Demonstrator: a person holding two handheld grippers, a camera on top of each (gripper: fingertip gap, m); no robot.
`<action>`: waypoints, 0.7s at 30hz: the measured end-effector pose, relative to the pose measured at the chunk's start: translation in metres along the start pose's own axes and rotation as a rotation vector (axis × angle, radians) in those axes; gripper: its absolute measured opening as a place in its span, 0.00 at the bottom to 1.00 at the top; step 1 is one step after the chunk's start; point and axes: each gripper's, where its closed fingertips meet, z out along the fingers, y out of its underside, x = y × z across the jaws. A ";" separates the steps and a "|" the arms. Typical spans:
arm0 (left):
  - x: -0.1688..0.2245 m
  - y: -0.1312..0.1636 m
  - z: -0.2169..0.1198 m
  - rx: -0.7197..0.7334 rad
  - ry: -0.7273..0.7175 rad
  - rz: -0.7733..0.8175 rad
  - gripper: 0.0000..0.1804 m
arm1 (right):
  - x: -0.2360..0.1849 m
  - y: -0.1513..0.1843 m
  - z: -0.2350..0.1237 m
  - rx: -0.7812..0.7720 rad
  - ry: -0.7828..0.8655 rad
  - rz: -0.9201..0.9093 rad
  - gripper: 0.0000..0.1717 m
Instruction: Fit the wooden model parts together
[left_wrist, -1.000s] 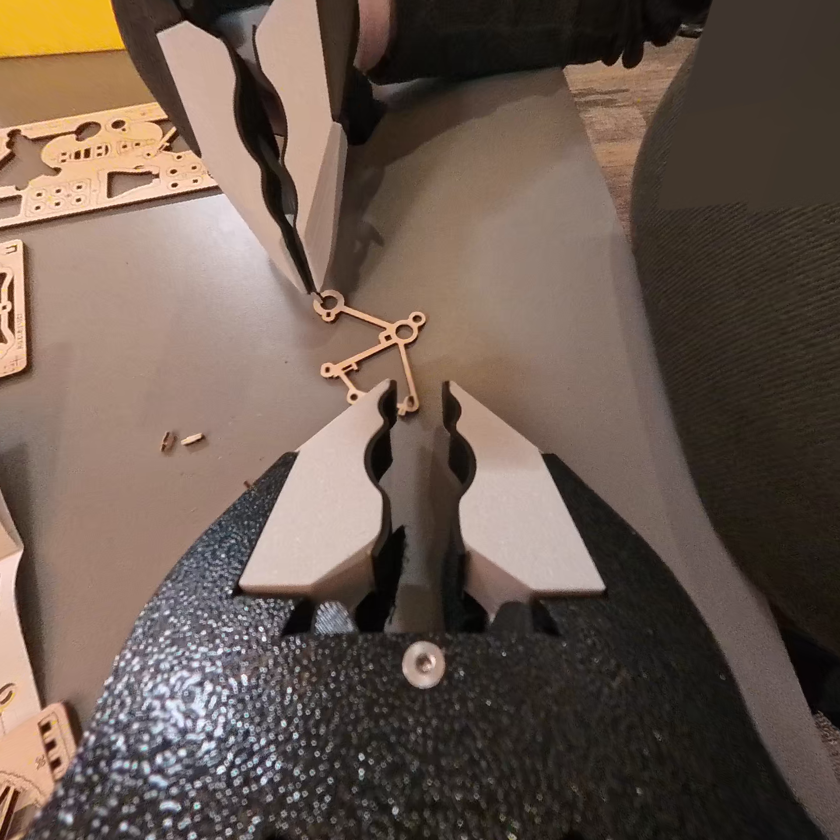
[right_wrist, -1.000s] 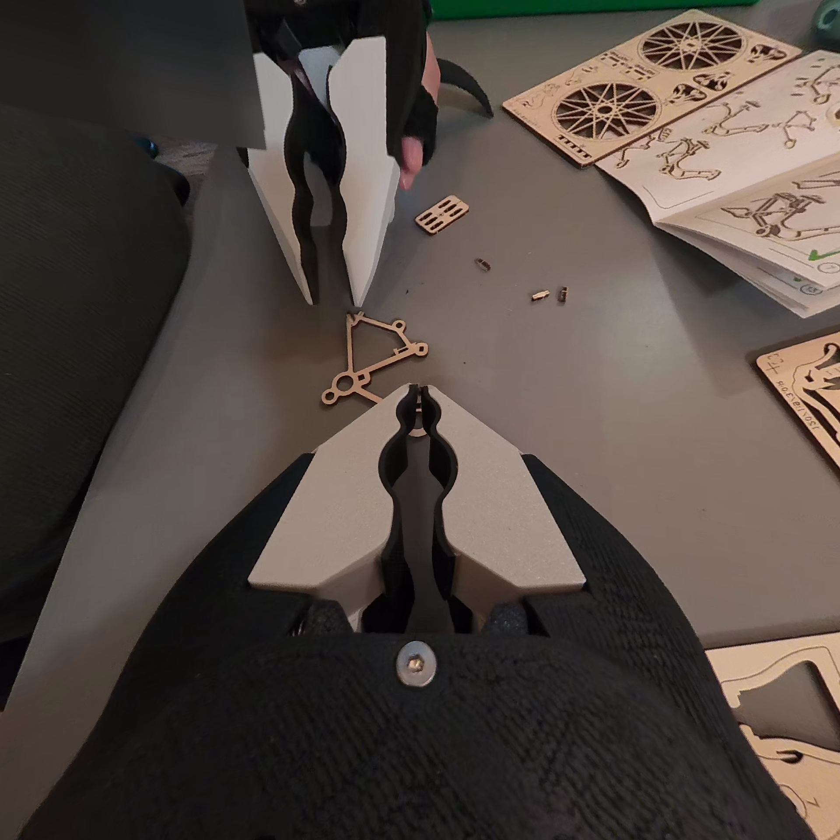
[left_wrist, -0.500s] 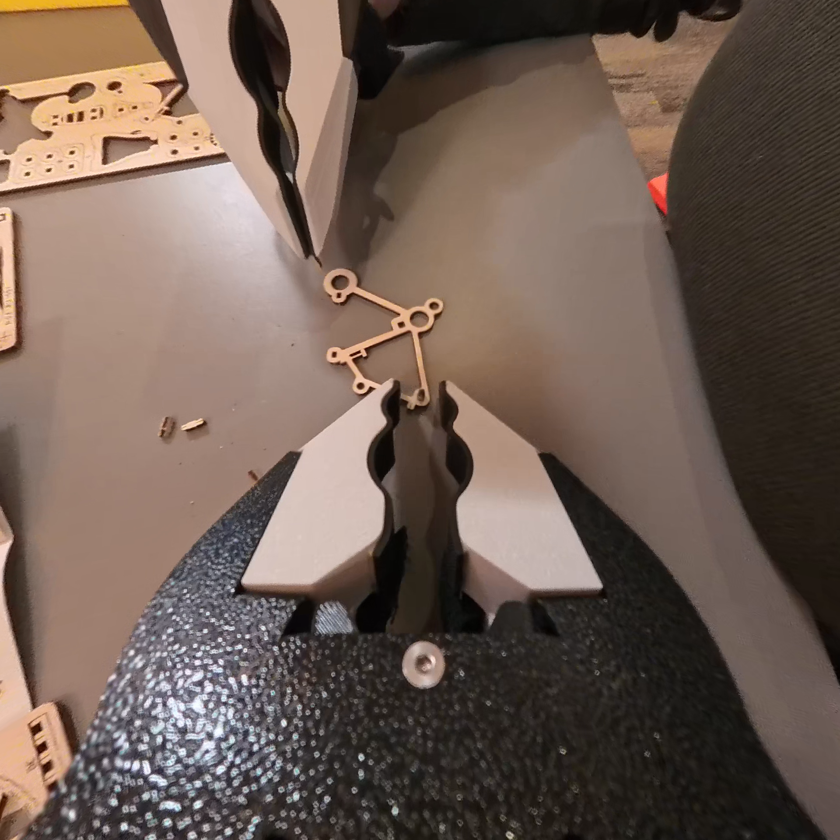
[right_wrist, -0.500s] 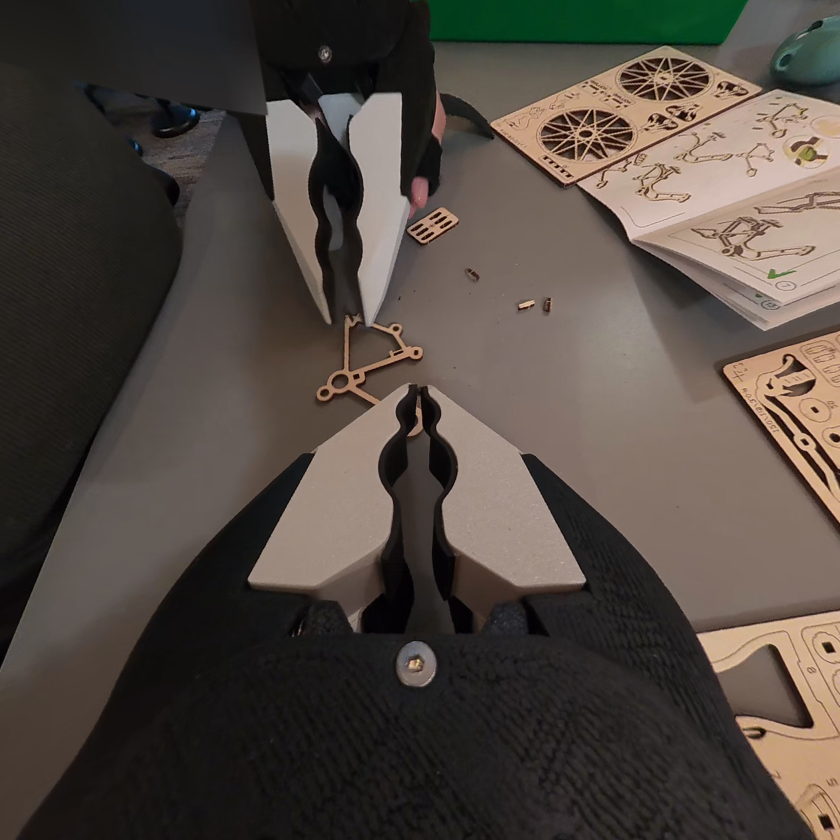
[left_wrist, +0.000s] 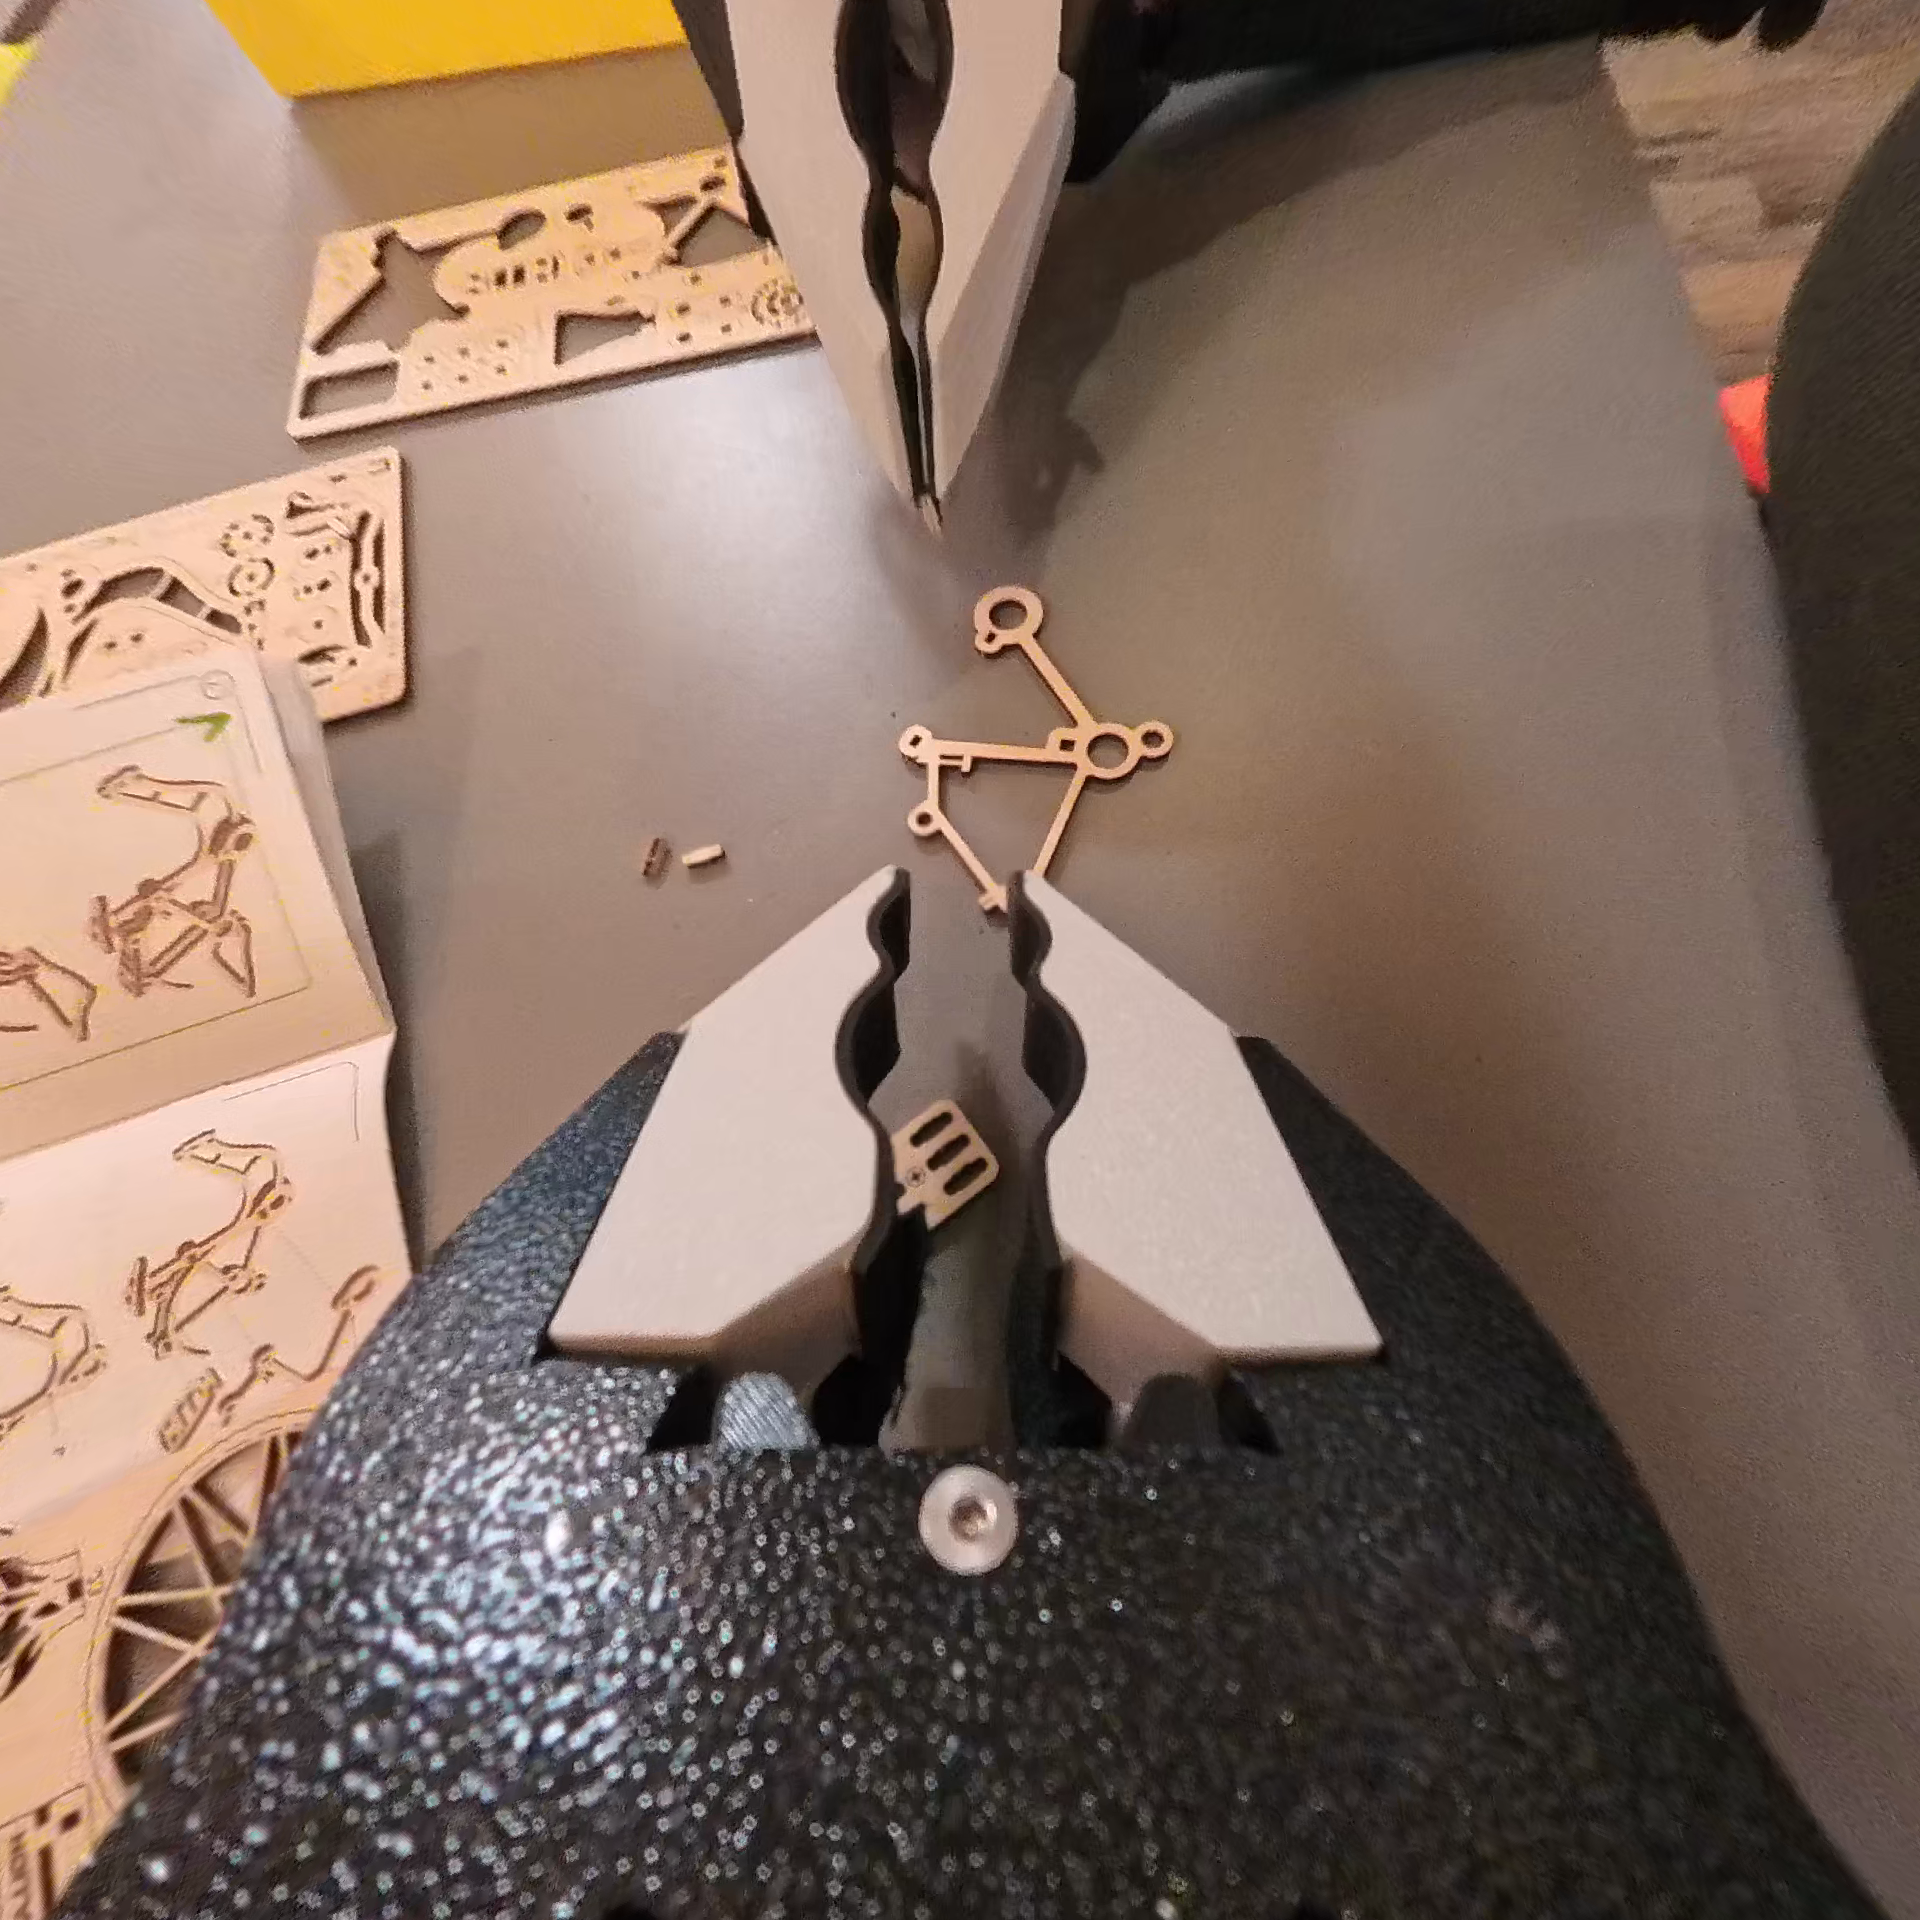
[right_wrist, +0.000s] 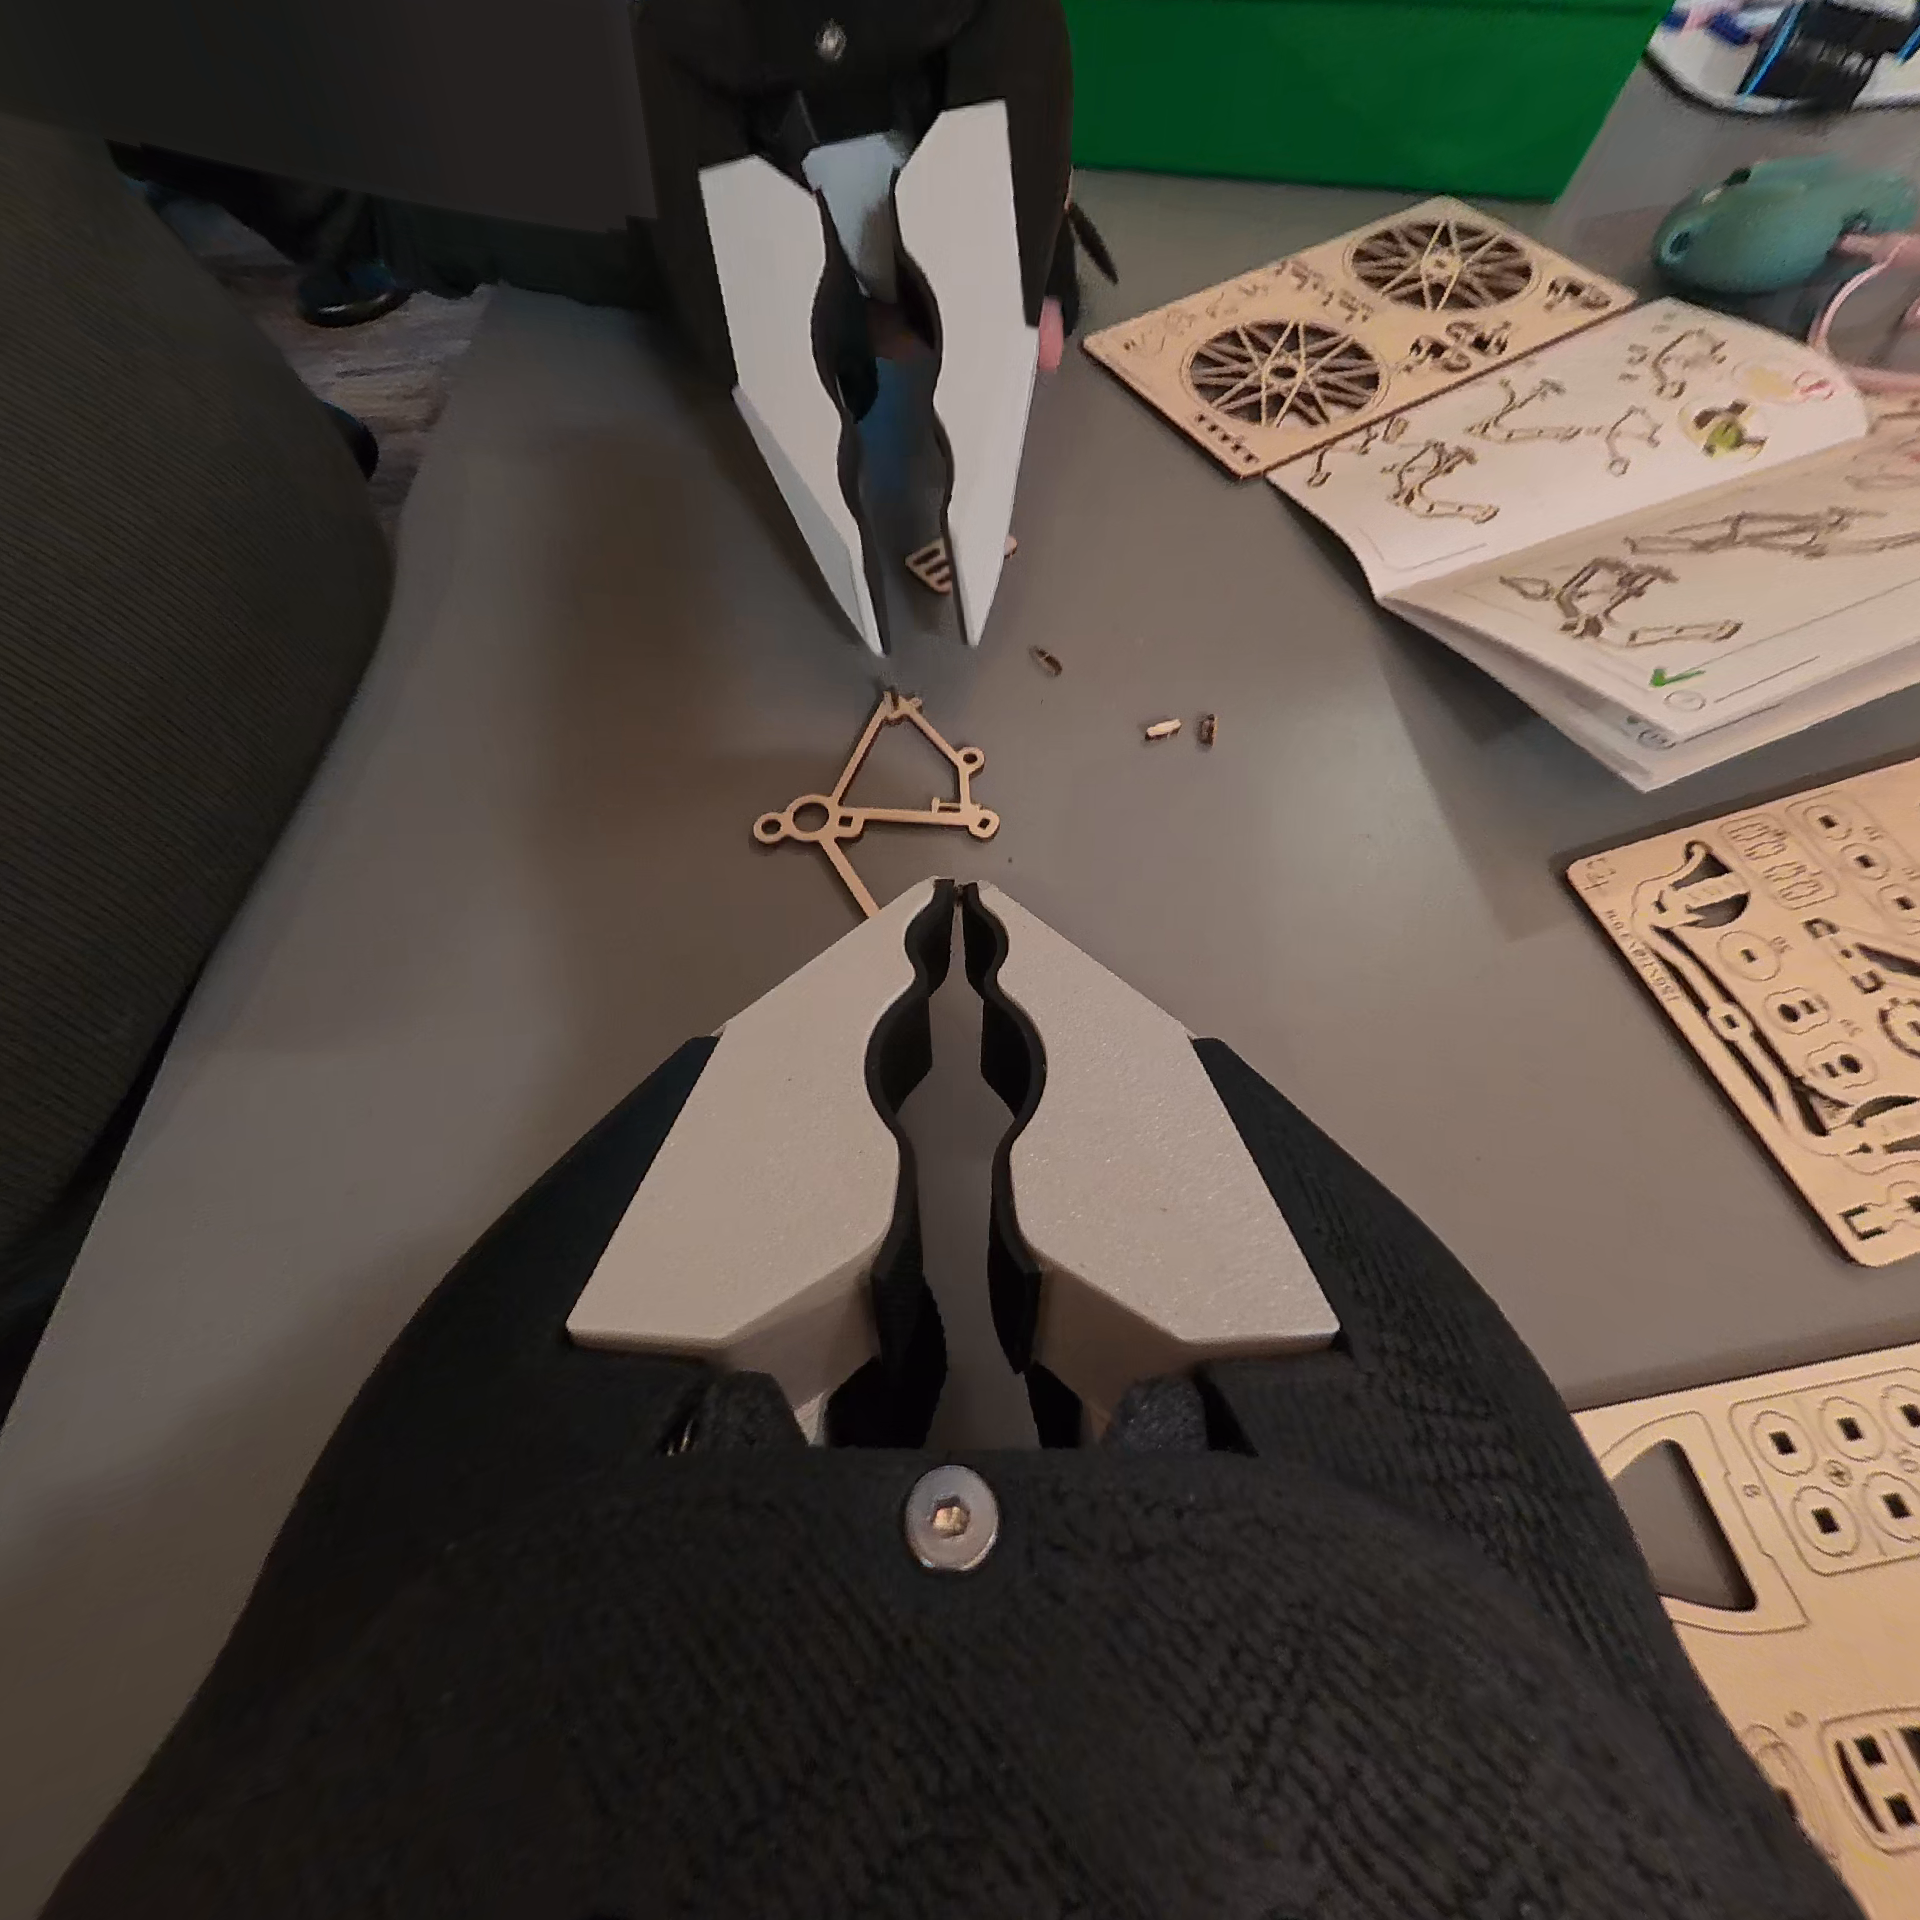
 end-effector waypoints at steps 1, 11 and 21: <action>0.001 -0.004 -0.002 0.026 0.006 -0.005 0.09 | 0.000 -0.001 0.000 0.005 0.004 -0.009 0.00; 0.023 -0.029 0.006 0.177 0.098 -0.053 0.09 | -0.004 -0.011 -0.004 0.051 0.025 -0.111 0.00; 0.022 -0.039 0.007 0.226 0.053 -0.058 0.08 | -0.009 -0.020 -0.003 0.065 0.071 -0.207 0.00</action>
